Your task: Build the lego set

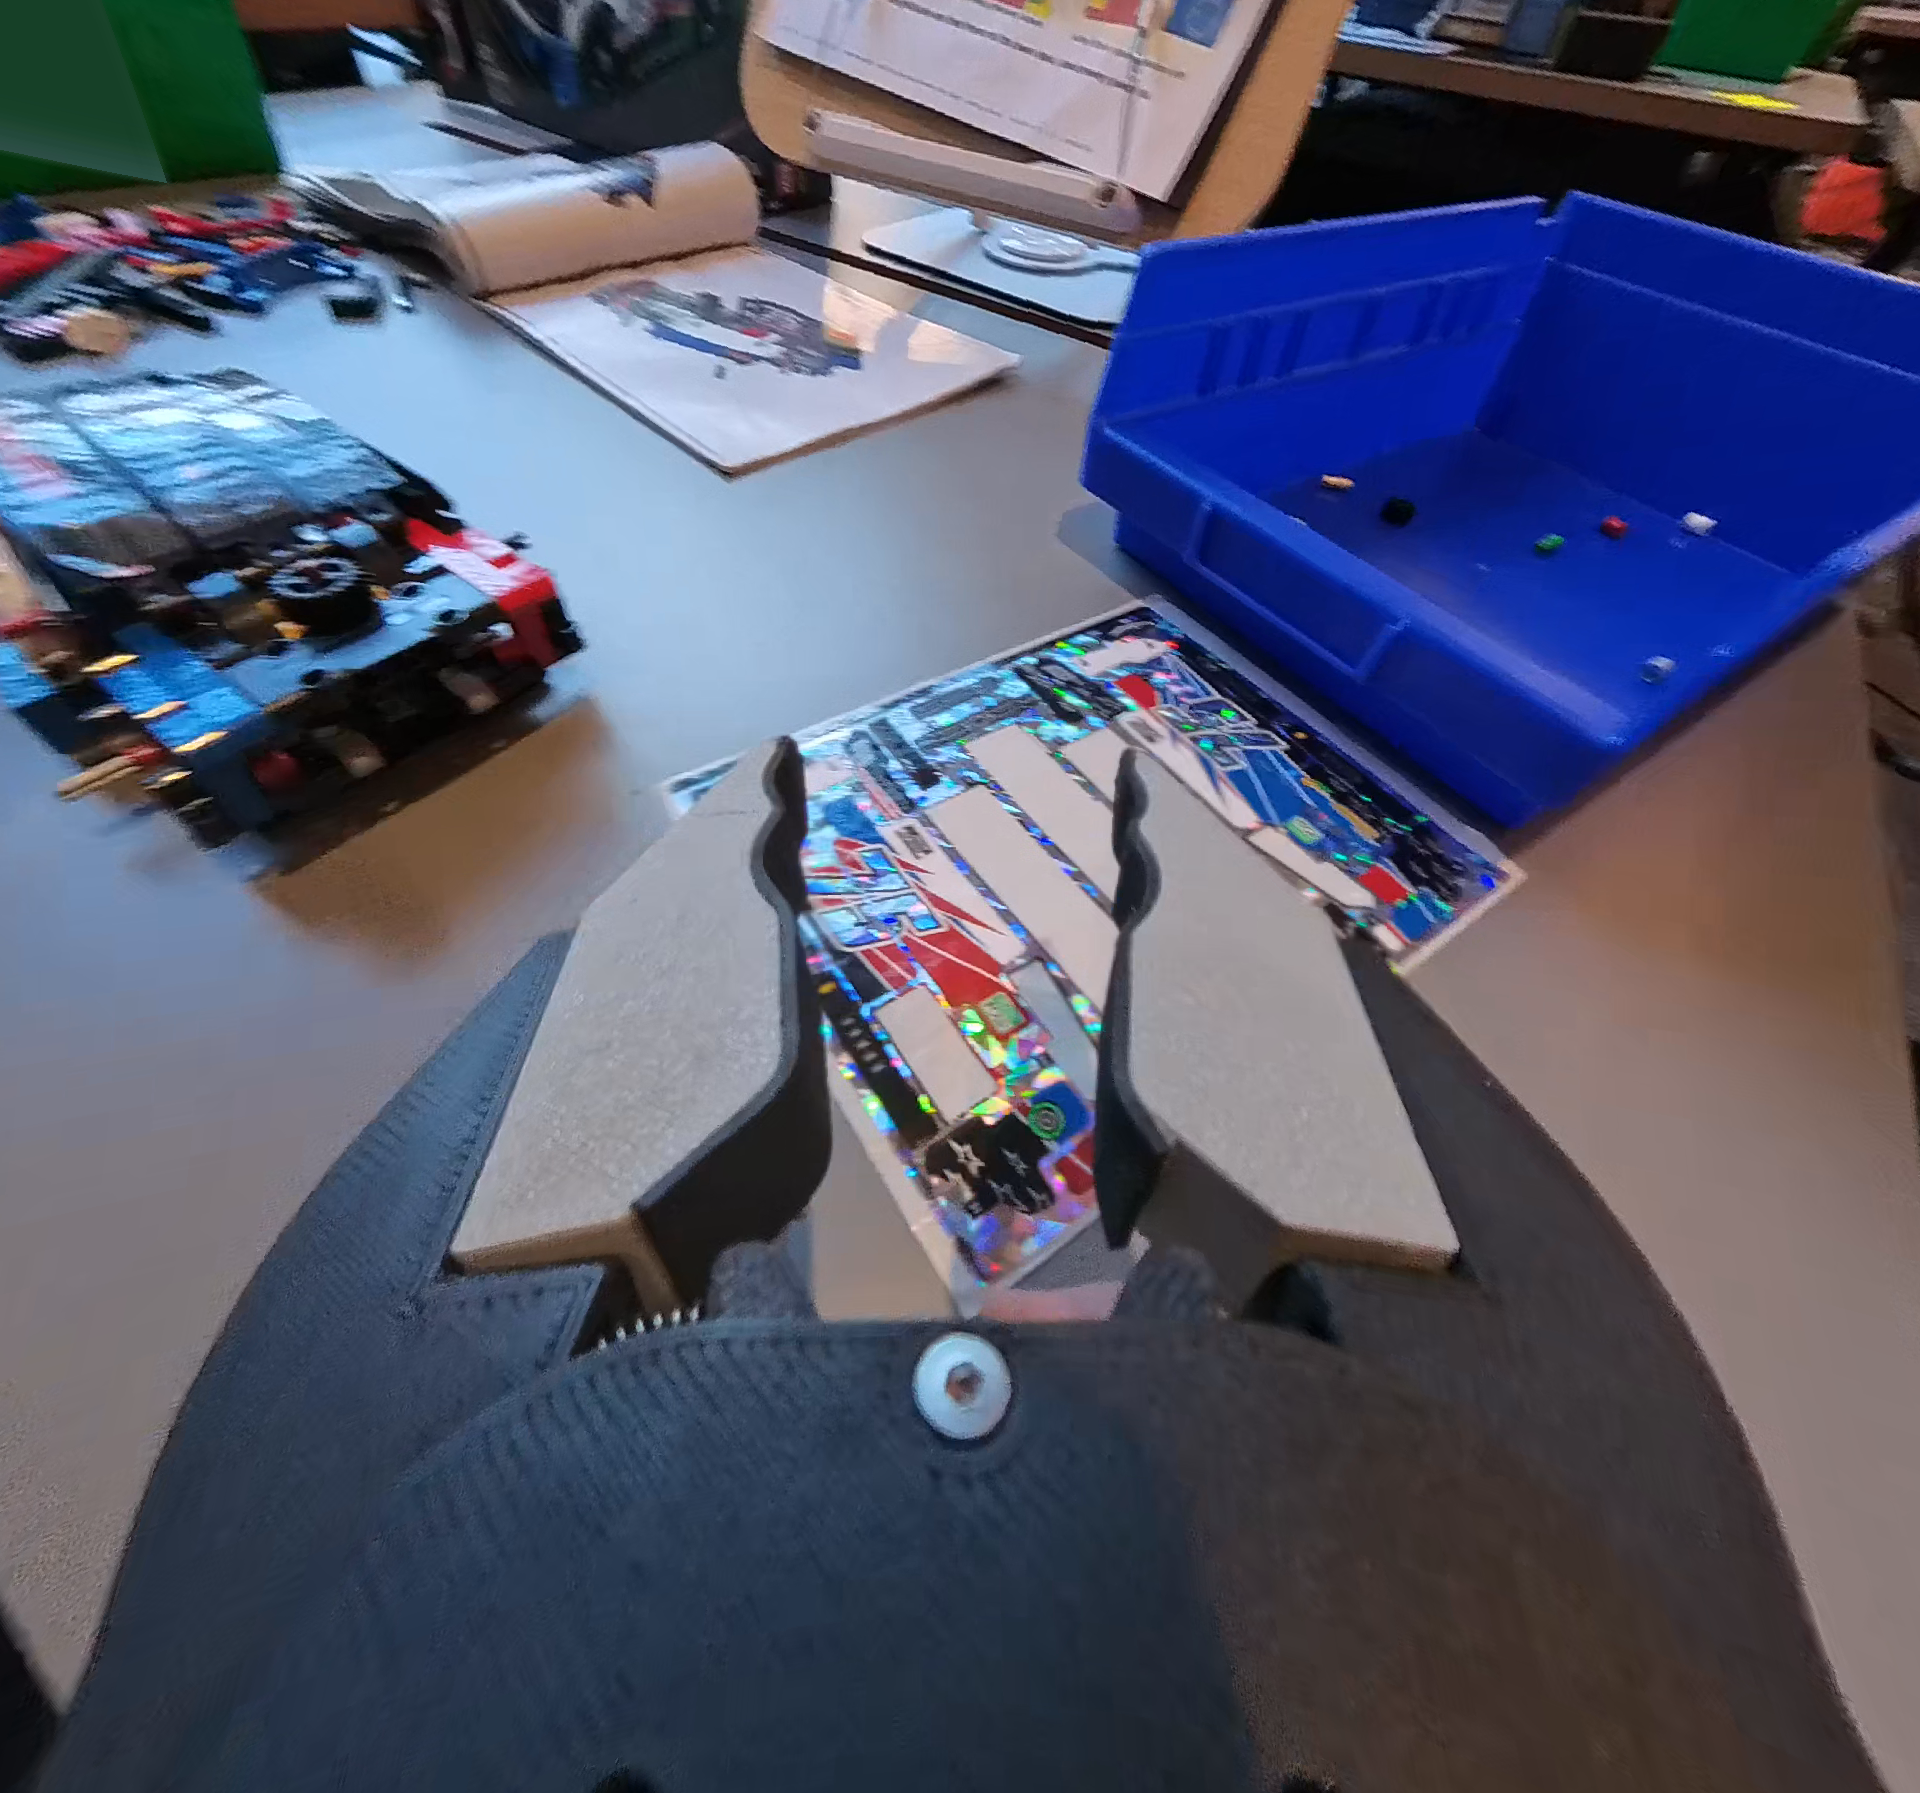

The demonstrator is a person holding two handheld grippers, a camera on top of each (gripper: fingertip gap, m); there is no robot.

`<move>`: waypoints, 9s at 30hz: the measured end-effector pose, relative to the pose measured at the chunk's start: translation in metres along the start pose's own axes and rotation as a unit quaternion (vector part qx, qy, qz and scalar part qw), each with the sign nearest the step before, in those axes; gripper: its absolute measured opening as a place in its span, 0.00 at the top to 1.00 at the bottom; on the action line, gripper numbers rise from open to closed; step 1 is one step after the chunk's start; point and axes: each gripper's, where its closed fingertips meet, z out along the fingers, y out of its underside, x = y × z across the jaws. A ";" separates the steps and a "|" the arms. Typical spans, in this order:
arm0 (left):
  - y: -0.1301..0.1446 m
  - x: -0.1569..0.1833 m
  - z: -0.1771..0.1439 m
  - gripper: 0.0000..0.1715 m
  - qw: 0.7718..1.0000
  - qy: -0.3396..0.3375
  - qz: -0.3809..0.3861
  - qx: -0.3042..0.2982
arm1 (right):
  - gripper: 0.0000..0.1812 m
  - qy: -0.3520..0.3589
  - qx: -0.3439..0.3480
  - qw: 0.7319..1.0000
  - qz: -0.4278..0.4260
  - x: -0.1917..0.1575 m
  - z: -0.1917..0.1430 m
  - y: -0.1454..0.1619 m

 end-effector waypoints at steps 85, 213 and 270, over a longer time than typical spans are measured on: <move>0.006 0.012 0.005 0.77 0.981 0.150 -0.102 -0.063 | 0.82 -0.287 0.105 0.952 -0.014 -0.132 0.126 -0.126; -0.051 -0.259 0.188 0.99 0.945 -0.089 0.072 -0.305 | 0.97 -0.205 -0.251 0.901 -0.288 -0.231 0.439 -0.197; -0.102 -0.215 -0.023 0.84 0.986 -0.160 0.001 -0.050 | 0.91 -0.133 0.019 0.988 -0.069 -0.087 0.127 -0.142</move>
